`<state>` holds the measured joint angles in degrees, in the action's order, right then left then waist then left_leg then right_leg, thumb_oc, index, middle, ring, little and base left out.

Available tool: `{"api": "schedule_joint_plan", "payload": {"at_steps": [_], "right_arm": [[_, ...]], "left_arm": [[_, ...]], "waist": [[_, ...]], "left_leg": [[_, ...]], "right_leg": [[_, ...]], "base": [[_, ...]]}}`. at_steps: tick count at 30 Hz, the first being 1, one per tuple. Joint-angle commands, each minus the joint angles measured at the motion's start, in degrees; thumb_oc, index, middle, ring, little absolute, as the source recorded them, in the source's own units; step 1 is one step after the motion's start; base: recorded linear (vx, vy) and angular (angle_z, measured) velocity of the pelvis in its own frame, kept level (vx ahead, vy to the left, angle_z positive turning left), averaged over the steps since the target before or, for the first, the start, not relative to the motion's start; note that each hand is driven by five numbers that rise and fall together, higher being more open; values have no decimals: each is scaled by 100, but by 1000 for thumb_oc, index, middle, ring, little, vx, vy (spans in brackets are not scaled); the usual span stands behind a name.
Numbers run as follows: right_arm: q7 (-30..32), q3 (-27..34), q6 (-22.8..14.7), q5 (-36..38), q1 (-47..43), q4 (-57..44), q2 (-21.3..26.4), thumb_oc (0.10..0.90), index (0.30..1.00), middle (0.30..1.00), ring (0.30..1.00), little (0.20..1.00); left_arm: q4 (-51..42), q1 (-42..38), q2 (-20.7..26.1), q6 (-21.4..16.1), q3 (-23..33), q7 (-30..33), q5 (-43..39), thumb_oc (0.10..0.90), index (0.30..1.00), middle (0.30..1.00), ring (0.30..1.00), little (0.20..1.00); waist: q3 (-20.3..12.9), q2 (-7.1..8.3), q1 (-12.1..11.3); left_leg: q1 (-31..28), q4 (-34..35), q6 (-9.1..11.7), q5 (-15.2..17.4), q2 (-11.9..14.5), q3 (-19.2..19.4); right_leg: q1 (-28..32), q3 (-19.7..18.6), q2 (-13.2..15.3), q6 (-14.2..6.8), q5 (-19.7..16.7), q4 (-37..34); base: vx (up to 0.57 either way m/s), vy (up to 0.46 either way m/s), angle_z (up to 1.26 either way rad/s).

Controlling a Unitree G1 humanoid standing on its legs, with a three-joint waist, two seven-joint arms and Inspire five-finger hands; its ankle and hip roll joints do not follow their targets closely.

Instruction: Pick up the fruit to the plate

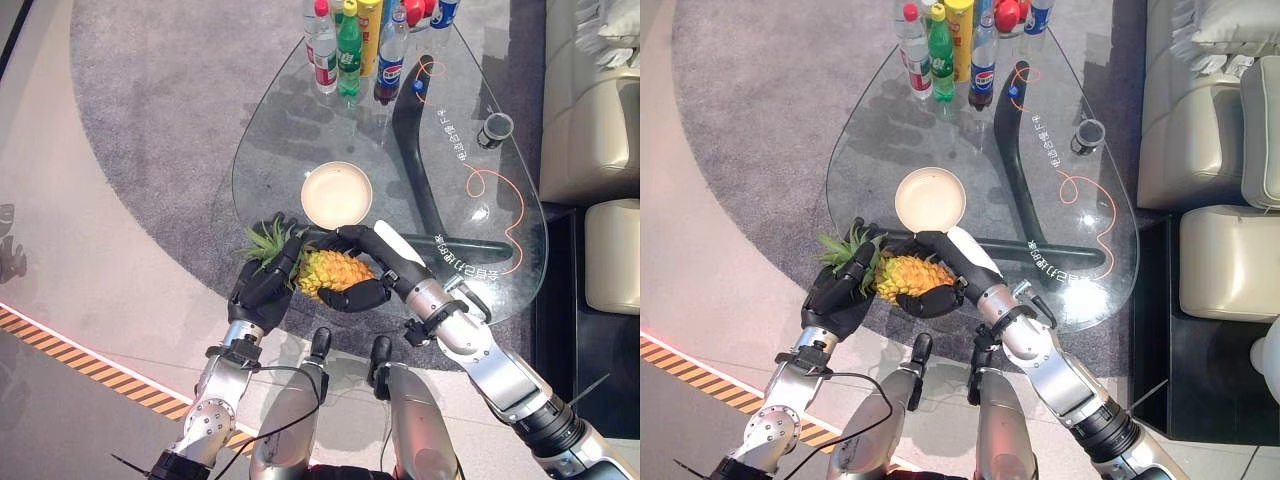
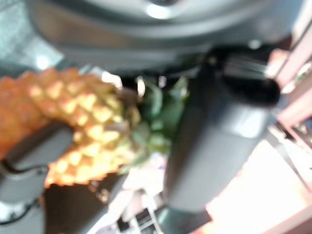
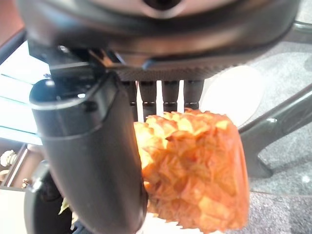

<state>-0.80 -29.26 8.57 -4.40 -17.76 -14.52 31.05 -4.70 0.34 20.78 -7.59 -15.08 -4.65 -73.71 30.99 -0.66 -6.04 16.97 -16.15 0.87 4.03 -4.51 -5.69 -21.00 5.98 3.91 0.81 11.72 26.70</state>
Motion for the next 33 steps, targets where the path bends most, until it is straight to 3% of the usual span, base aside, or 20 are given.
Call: {"api": "schedule_joint_plan", "payload": {"at_steps": [1, 22, 23, 24, 25, 26, 33], "right_arm": [[129, -471, -689, 138, -562, -881, -434, 100, 300, 300, 300, 200], [945, -168, -529, 73, -252, -740, -717, 100, 300, 300, 300, 200], [962, -151, -524, 41, -236, -725, -729, 188, 375, 375, 375, 288], [981, -150, -496, 3, -229, -718, -746, 605, 733, 733, 733, 705], [993, -151, -462, -16, -235, -716, -753, 762, 867, 867, 867, 862], [1022, -149, -415, -11, -245, -714, -755, 800, 900, 900, 900, 900], [1033, -123, -325, -104, -214, -658, -729, 800, 900, 900, 900, 900]], "left_arm": [[-1268, -168, -68, -112, -226, -415, 124, 100, 300, 300, 300, 200], [-1331, -131, -288, -183, -158, -443, 38, 100, 300, 300, 300, 200], [-1329, -120, -302, -167, -142, -452, 53, 100, 300, 300, 300, 200], [-1327, -130, -306, -163, -139, -438, 46, 100, 300, 300, 300, 200], [-1329, -138, -313, -164, -139, -427, 47, 100, 300, 300, 300, 200], [-1316, -137, -329, -172, -140, -430, 62, 100, 300, 300, 300, 200], [-1295, -139, -350, -210, -103, -404, 131, 100, 300, 300, 300, 200]], "waist": [[-312, 92, 76], [-306, 115, 116], [-303, 112, 118], [-301, 109, 120], [-300, 106, 121], [-298, 106, 124], [-305, 111, 129]], "left_leg": [[155, -595, -384, -86, -398, -56], [80, -522, -372, -66, -337, 33], [73, -514, -371, -67, -338, 33], [69, -508, -376, -69, -341, 33], [69, -506, -378, -69, -342, 34], [66, -502, -379, -65, -339, 39], [45, -474, -386, -62, -336, 60]], "right_leg": [[600, -136, -323, 66, -771, -753], [639, -41, -291, 70, -769, -796], [644, -43, -292, 72, -768, -801], [646, -41, -293, 73, -769, -802], [641, -41, -292, 74, -768, -801], [640, -44, -289, 74, -766, -803], [634, -41, -282, 68, -769, -806]], "base": [[0, 0, 0], [0, 0, 0], [0, 0, 0], [0, 0, 0], [0, 0, 0], [0, 0, 0], [0, 0, 0]]}}
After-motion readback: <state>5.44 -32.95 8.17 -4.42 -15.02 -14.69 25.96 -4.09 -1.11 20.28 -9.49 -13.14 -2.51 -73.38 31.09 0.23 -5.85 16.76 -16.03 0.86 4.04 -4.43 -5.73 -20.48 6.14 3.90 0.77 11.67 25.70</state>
